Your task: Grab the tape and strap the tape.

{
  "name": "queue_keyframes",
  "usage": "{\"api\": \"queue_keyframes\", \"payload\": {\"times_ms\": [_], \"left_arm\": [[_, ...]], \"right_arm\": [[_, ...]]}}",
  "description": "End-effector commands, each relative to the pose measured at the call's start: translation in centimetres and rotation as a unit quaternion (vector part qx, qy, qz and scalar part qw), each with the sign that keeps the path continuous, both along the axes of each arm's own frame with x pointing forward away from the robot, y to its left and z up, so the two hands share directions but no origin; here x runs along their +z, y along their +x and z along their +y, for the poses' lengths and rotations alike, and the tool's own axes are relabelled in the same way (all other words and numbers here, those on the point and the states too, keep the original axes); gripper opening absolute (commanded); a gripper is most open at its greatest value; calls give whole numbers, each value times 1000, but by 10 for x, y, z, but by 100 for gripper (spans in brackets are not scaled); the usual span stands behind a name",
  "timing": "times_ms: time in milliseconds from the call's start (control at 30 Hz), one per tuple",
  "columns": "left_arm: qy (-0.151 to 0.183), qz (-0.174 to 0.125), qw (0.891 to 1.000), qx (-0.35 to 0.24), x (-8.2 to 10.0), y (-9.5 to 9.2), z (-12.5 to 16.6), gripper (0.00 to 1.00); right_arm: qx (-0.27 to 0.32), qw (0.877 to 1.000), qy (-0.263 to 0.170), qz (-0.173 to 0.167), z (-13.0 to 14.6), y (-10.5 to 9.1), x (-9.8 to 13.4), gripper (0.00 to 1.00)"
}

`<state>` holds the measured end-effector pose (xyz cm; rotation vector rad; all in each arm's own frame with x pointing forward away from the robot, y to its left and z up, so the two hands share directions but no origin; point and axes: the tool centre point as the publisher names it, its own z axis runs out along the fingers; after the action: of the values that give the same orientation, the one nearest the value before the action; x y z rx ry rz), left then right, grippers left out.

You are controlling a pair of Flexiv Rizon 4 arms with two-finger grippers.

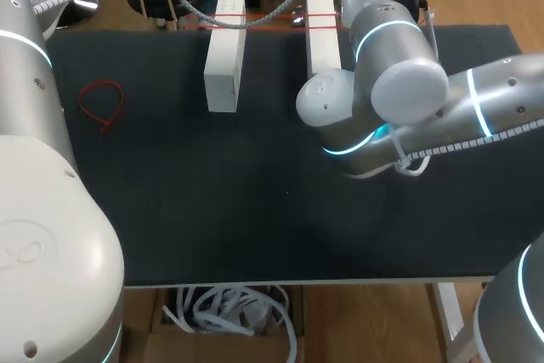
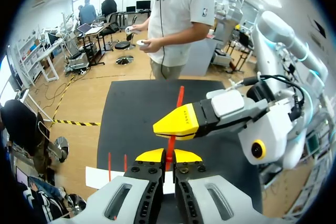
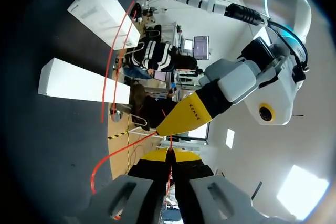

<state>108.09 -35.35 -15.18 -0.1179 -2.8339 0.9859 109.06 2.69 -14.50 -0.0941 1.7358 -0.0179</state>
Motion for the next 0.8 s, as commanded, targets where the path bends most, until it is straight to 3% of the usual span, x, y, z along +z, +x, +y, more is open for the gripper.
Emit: {"api": "queue_keyframes", "payload": {"times_ms": [33, 800], "left_arm": [[2, 1, 1000, 0, 1, 1, 0, 0], [2, 1, 1000, 0, 1, 1, 0, 0]], "right_arm": [[4, 1000, 0, 8, -2, -2, 5, 0], [-2, 1000, 18, 14, -2, 4, 8, 0]]}}
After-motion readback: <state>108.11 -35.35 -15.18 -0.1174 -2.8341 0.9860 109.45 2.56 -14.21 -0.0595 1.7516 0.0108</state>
